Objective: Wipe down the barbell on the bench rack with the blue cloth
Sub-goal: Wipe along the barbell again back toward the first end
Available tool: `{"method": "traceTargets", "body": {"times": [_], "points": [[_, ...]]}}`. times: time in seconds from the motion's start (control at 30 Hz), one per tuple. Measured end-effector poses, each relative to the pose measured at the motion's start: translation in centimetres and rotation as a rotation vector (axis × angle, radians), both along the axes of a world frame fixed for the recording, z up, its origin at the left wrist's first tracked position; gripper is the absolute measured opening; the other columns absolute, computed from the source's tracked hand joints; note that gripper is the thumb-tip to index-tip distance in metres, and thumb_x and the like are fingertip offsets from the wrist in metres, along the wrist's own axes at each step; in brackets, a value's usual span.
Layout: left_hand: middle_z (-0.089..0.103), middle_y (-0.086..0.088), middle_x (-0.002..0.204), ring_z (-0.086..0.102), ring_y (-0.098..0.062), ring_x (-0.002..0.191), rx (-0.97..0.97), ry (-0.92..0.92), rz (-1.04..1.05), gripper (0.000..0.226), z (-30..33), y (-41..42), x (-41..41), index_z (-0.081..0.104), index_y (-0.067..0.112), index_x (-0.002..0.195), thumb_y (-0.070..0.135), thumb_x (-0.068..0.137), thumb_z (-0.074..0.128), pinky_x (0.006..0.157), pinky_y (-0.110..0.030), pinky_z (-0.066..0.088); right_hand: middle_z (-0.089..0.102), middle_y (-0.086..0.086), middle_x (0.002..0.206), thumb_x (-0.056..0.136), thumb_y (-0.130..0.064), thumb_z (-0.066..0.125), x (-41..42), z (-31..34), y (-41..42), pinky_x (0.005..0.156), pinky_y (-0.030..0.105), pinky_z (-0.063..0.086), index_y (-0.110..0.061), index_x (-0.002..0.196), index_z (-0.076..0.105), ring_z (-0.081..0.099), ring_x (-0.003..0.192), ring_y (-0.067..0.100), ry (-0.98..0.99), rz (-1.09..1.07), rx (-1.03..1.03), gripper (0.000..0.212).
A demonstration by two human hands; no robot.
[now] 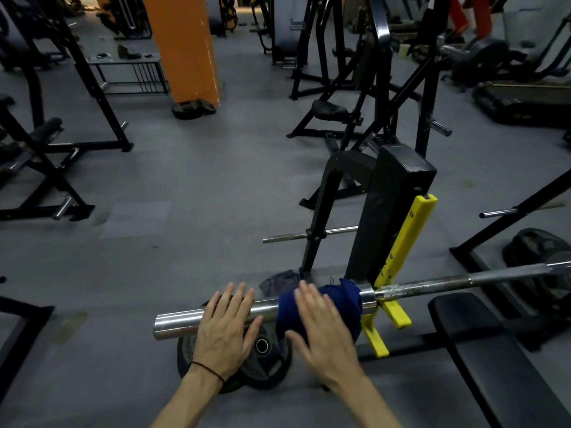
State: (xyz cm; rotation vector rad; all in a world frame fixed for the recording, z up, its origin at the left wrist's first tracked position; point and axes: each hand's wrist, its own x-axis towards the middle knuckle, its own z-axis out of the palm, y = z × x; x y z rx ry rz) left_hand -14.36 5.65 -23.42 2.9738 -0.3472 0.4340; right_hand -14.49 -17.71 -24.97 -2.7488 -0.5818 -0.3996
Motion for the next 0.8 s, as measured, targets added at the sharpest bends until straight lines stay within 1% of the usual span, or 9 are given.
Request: {"method": "traceTargets", "body": {"times": [0.13,0.2,0.3,0.4,0.5,0.6,0.67,0.73,0.8], "points": [[0.067,-0.010,0.128,0.059,-0.031,0.125,-0.049,0.056,0.074,0.063,1.0,-1.1,0.0,0.066,0.010,0.129,0.052,0.105,0.026,0.109,-0.049,0.039,0.011,0.003,0.174,0.109,-0.056,0.027,-0.9,0.1,-0.3,0.128,0.041,0.010,-0.010,0.164,0.020,0.012,0.160,0.023,0.042,-0.255,0.244,0.073],[0.070,-0.008,0.120,0.061,-0.031,0.120,-0.077,0.089,0.121,0.068,1.7,-1.4,0.3,0.070,0.011,0.122,0.055,0.105,0.022,0.107,-0.048,0.041,0.002,0.003,0.174,0.108,-0.059,0.027,-2.0,-0.1,3.3,0.128,0.039,-0.001,-0.010,0.165,0.011,0.002,0.161,0.023,0.111,-0.202,0.310,0.077],[0.073,-0.008,0.114,0.064,-0.031,0.117,-0.078,0.144,0.167,0.076,2.6,-1.4,1.5,0.073,0.012,0.114,0.060,0.104,0.015,0.104,-0.049,0.046,0.006,0.003,0.174,0.109,-0.061,0.027,-1.1,0.6,3.3,0.128,0.034,-0.002,-0.013,0.165,0.015,0.003,0.160,0.017,0.094,0.003,0.100,0.075],[0.069,-0.011,0.125,0.061,-0.032,0.123,-0.039,0.199,0.175,0.081,2.9,-1.2,2.1,0.072,0.011,0.119,0.063,0.103,0.011,0.106,-0.050,0.047,0.021,0.002,0.170,0.110,-0.059,0.024,1.3,0.9,-0.7,0.129,0.030,0.000,-0.013,0.161,0.029,0.017,0.158,0.017,0.035,-0.135,0.111,0.069],[0.061,-0.013,0.138,0.053,-0.032,0.133,-0.003,0.194,0.142,0.080,2.6,-0.7,1.3,0.067,0.010,0.128,0.062,0.104,0.012,0.110,-0.050,0.038,0.013,0.003,0.172,0.109,-0.060,0.024,0.1,0.3,0.9,0.129,0.034,-0.001,-0.011,0.163,0.024,0.014,0.159,0.022,0.083,-0.289,0.275,0.073],[0.052,-0.014,0.147,0.047,-0.034,0.139,0.006,0.174,0.105,0.076,1.9,0.1,0.1,0.062,0.009,0.134,0.059,0.105,0.014,0.112,-0.050,0.030,0.002,0.004,0.174,0.108,-0.062,0.028,-1.8,-0.5,3.7,0.128,0.039,-0.001,-0.012,0.166,0.011,0.002,0.161,0.022,0.109,-0.086,0.188,0.079],[0.049,-0.013,0.150,0.044,-0.033,0.141,0.008,0.151,0.106,0.074,1.6,0.7,-0.6,0.059,0.010,0.137,0.060,0.105,0.014,0.113,-0.050,0.028,0.006,0.003,0.174,0.108,-0.061,0.029,-0.8,-0.1,1.2,0.128,0.037,0.006,-0.012,0.165,0.017,0.009,0.160,0.019,0.032,0.026,0.006,0.076],[0.047,-0.012,0.152,0.041,-0.032,0.143,0.009,0.139,0.112,0.073,1.3,1.0,-0.8,0.056,0.012,0.140,0.060,0.104,0.015,0.115,-0.050,0.027,0.012,0.003,0.173,0.109,-0.059,0.028,0.7,0.3,-1.8,0.129,0.034,0.006,-0.012,0.163,0.024,0.015,0.159,0.019,-0.026,-0.042,-0.007,0.072],[0.045,-0.010,0.154,0.038,-0.031,0.145,0.022,0.137,0.109,0.072,1.2,1.1,-0.9,0.053,0.012,0.143,0.060,0.104,0.016,0.116,-0.050,0.027,0.014,0.003,0.173,0.109,-0.059,0.027,0.5,0.7,-1.8,0.129,0.032,0.001,-0.010,0.163,0.024,0.015,0.159,0.021,0.040,-0.204,0.131,0.073]]}}
